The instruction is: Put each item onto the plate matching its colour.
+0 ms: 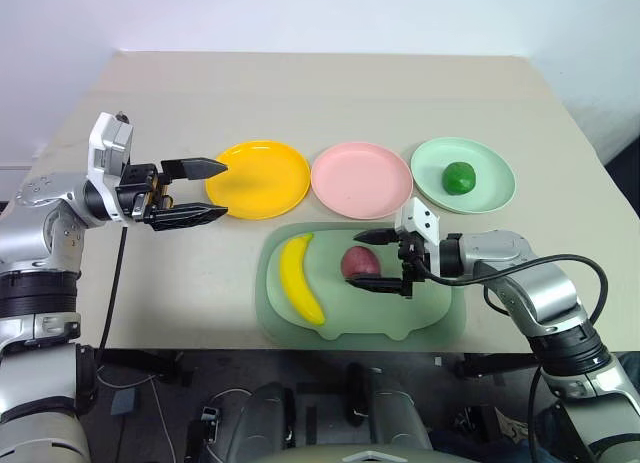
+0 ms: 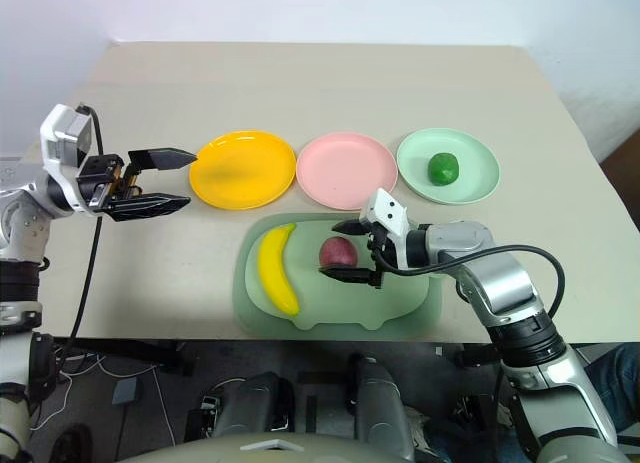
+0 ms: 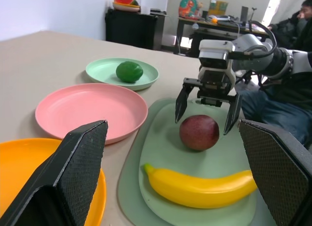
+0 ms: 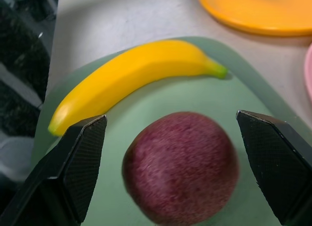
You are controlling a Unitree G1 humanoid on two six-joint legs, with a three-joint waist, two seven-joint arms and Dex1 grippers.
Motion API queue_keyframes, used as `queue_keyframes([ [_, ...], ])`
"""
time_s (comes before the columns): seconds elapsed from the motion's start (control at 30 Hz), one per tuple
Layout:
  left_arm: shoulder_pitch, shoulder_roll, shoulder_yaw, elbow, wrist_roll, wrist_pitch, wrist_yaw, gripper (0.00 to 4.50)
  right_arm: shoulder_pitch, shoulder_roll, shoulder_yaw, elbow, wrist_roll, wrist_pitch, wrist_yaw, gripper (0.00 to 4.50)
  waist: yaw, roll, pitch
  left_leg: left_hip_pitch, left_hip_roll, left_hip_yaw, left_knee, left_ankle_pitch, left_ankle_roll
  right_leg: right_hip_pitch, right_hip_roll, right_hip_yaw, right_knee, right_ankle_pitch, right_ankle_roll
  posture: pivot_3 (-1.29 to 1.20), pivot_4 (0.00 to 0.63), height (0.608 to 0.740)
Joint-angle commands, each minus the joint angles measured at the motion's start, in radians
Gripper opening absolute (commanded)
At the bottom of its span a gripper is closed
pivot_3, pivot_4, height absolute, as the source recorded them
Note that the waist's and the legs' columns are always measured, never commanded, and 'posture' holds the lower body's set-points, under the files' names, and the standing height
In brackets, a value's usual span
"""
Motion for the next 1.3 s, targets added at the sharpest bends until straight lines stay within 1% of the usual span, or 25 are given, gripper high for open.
queue_keyframes([
  [0.03, 0.005, 0.019, 0.028, -0.036, -0.018, 0.007, 0.005, 4.5, 0.001, -0.017, 0.011, 0.006, -0.033, -0.041, 0.023, 4.46, 0.0, 0.0, 0.0, 0.0, 0.0, 0.0, 0.0, 0.0, 0.0, 0.0, 0.0, 0.0, 0.0, 0.0, 0.0, 0.0, 0.15, 0.74],
  [0.1, 0.007, 0.018, 0.029, -0.04, -0.019, 0.009, 0.007, 4.5, 0.0, -0.012, 0.01, 0.016, -0.043, -0.042, 0.019, 4.46, 0.0, 0.0, 0.0, 0.0, 0.0, 0.0, 0.0, 0.0, 0.0, 0.0, 0.0, 0.0, 0.0, 0.0, 0.0, 0.0, 0.15, 0.74],
  [0.2, 0.01, 0.017, 0.031, -0.046, -0.02, 0.011, 0.01, 4.5, -0.018, -0.013, 0.012, 0.035, -0.026, 0.008, 0.033, 3.87, 0.0, 0.0, 0.0, 0.0, 0.0, 0.0, 0.0, 0.0, 0.0, 0.0, 0.0, 0.0, 0.0, 0.0, 0.0, 0.0, 0.15, 0.74],
  [0.27, 0.009, 0.017, 0.033, -0.048, -0.021, 0.014, 0.012, 4.5, -0.024, -0.014, 0.016, 0.042, -0.058, -0.022, 0.022, 3.27, -0.001, 0.0, 0.0, 0.0, 0.0, 0.0, 0.0, 0.0, -0.001, 0.0, 0.0, 0.0, 0.0, 0.0, 0.0, 0.0, 0.15, 0.74],
  [0.3, 0.007, 0.018, 0.034, -0.048, -0.021, 0.015, 0.013, 4.5, -0.025, -0.014, 0.017, 0.043, -0.069, -0.034, 0.02, 3.14, 0.0, 0.0, 0.0, 0.0, 0.0, 0.0, 0.0, 0.0, -0.001, 0.0, 0.0, 0.0, 0.0, 0.0, 0.0, 0.0, 0.15, 0.74],
  [0.37, 0.007, 0.018, 0.034, -0.048, -0.022, 0.016, 0.012, 4.5, -0.025, -0.009, 0.008, 0.042, -0.07, -0.035, 0.017, 3.13, 0.0, 0.0, 0.0, 0.0, 0.0, 0.0, 0.0, 0.0, -0.001, 0.0, 0.0, 0.0, 0.0, 0.0, 0.0, 0.0, 0.15, 0.74],
  [0.47, 0.008, 0.017, 0.033, -0.048, -0.022, 0.017, 0.013, 4.5, -0.037, 0.007, -0.025, 0.03, -0.016, 0.009, 0.026, 3.13, 0.0, 0.0, 0.0, 0.0, 0.0, 0.0, 0.0, 0.0, -0.001, 0.0, 0.0, 0.0, 0.0, 0.0, 0.0, 0.0, 0.15, 0.74],
  [0.63, 0.011, 0.013, 0.032, -0.048, -0.021, 0.015, 0.014, 4.5, -0.124, 0.106, -0.172, 0.04, 0.141, 0.12, -0.062, 3.13, -0.002, 0.0, 0.0, 0.0, 0.0, 0.0, 0.0, 0.001, -0.002, 0.0, 0.0, 0.0, 0.0, 0.0, 0.0, 0.0, 0.15, 0.74],
  [0.73, 0.009, 0.012, 0.031, -0.045, -0.021, 0.016, 0.013, 4.5, -0.208, 0.16, -0.256, 0.114, 0.184, 0.151, -0.148, 3.13, -0.002, 0.0, 0.0, 0.0, 0.0, 0.0, 0.0, 0.001, -0.002, 0.0, 0.0, 0.0, 0.001, 0.0, 0.0, 0.0, 0.15, 0.74],
  [0.8, 0.009, 0.012, 0.029, -0.044, -0.02, 0.019, 0.013, 4.5, -0.25, 0.184, -0.282, 0.174, 0.165, 0.135, -0.202, 3.13, -0.001, 0.0, 0.0, 0.0, 0.0, 0.0, 0.0, 0.001, -0.002, 0.0, 0.0, 0.0, 0.001, 0.0, 0.0, 0.0, 0.15, 0.74],
  [0.9, 0.007, 0.012, 0.03, -0.044, -0.02, 0.018, 0.013, 4.5, -0.322, 0.222, -0.293, 0.365, 0.039, 0.008, -0.344, 3.13, -0.001, 0.0, 0.0, 0.0, 0.0, 0.0, 0.0, 0.001, -0.002, 0.0, 0.0, 0.0, 0.001, 0.0, 0.0, 0.0, 0.15, 0.74],
  [0.93, 0.008, 0.013, 0.03, -0.046, -0.02, 0.018, 0.013, 4.5, -0.331, 0.224, -0.276, 0.405, -0.006, -0.039, -0.368, 3.13, -0.001, 0.0, 0.0, 0.0, 0.0, 0.0, 0.0, 0.001, -0.002, 0.0, 0.0, 0.0, 0.001, 0.0, 0.0, 0.0, 0.15, 0.74],
  [1.0, 0.009, 0.015, 0.029, -0.046, -0.02, 0.018, 0.012, 4.5, -0.351, 0.239, -0.267, 0.463, -0.038, -0.069, -0.401, 3.13, -0.001, 0.0, 0.0, 0.0, 0.0, 0.0, 0.0, 0.001, -0.002, 0.0, 0.0, 0.0, 0.0, 0.0, 0.0, 0.0, 0.15, 0.74],
  [1.1, 0.011, 0.019, 0.032, -0.049, -0.02, 0.021, 0.014, 4.5, -0.353, 0.25, -0.23, 0.485, -0.09, -0.113, -0.403, 3.13, -0.006, 0.0, 0.0, -0.001, 0.0, 0.001, -0.001, 0.002, -0.003, -0.001, 0.0, 0.0, 0.001, 0.0, 0.0, 0.0, 0.15, 0.74],
  [1.2, 0.013, 0.022, 0.034, -0.051, -0.02, 0.021, 0.015, 4.5, -0.353, 0.26, -0.216, 0.502, -0.095, -0.1, -0.381, 3.13, -0.009, 0.0, 0.0, -0.001, 0.0, 0.001, -0.001, 0.002, -0.003, -0.001, 0.0, 0.0, 0.001, 0.0, 0.0, 0.0, 0.15, 0.74],
  [1.27, 0.014, 0.022, 0.036, -0.053, -0.021, 0.023, 0.017, 4.5, -0.353, 0.26, -0.21, 0.502, -0.097, -0.086, -0.371, 3.86, -0.008, 0.0, 0.0, 0.0, 0.0, 0.001, -0.001, 0.002, -0.003, -0.001, 0.0, 0.0, 0.001, 0.0, 0.0, 0.0, 0.15, 0.74],
  [1.3, 0.015, 0.022, 0.036, -0.055, -0.022, 0.024, 0.018, 4.5, -0.352, 0.258, -0.206, 0.499, -0.104, -0.086, -0.37, 4.11, -0.008, 0.0, 0.0, -0.001, 0.0, 0.001, -0.001, 0.002, -0.003, -0.001, 0.0, 0.0, 0.001, 0.0, 0.0, 0.0, 0.15, 0.74],
])
